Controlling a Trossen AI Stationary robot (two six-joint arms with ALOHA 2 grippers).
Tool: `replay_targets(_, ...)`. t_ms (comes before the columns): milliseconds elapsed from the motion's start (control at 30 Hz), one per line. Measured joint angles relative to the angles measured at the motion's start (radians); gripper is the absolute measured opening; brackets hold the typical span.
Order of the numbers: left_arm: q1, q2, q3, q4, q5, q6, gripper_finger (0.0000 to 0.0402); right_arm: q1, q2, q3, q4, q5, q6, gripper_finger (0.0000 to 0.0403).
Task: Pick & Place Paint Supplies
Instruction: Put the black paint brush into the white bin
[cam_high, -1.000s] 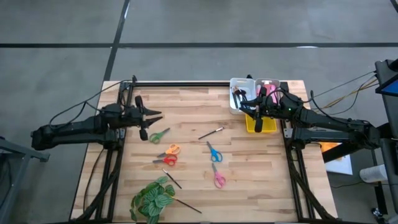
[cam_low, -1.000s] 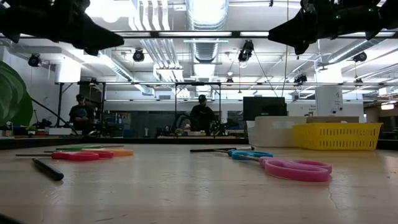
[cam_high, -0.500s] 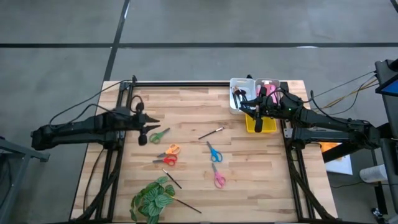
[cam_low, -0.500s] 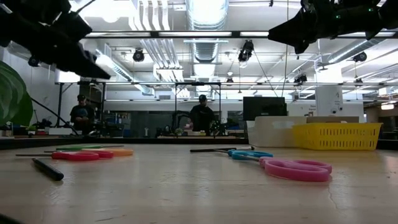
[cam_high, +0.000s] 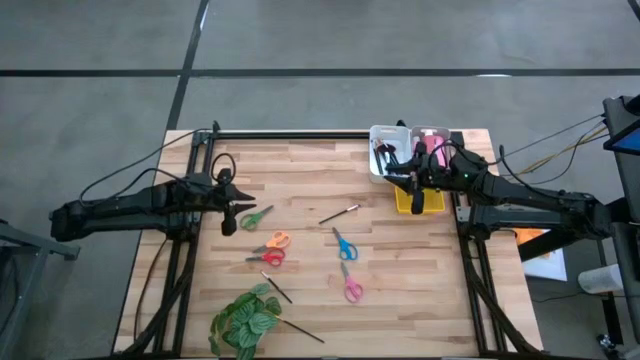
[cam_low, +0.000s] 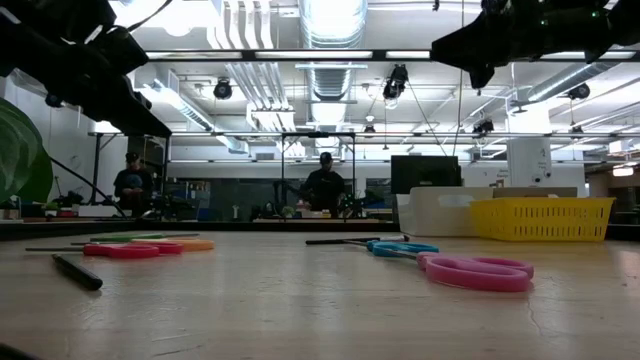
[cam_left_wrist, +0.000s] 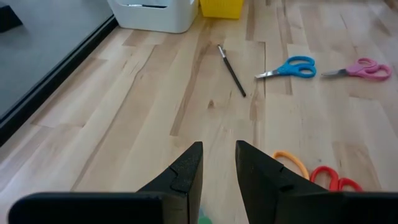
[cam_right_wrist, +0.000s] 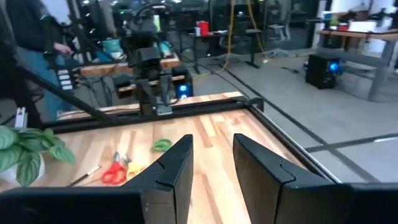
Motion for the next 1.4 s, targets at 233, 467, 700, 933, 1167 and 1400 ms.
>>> replay_targets(233, 0.000, 0.000, 0.000, -0.003, -0.003, 0.001, 0.0097, 0.000, 0.149, 0.082, -0.059, -0.066, -0.082, 0.0113)
replay_targets(467, 0.000, 0.001, 0.000, -0.004, -0.002, 0.004, 0.0097, -0.001, 0.377, 0.209, -0.140, -0.157, -0.232, 0.0113)
replay_targets(700, 0.000, 0.001, 0.001, -0.005, -0.002, 0.004, 0.0097, -0.001, 0.597, 0.339, -0.286, -0.159, -0.344, 0.0113)
replay_targets(933, 0.000, 0.001, -0.014, -0.002, -0.002, 0.003, 0.0097, 0.000, 0.796, 0.416, -0.350, -0.164, -0.366, 0.0113)
replay_targets(1167, 0.000, 0.001, -0.064, -0.002, -0.002, 0.003, 0.0097, 0.007, 0.948, 0.489, -0.410, -0.178, -0.485, 0.0113)
replay_targets(1400, 0.000, 0.001, -0.157, 0.007, -0.002, -0.001, 0.0097, 0.010, 1.041, 0.551, -0.526, -0.178, -0.579, 0.0113)
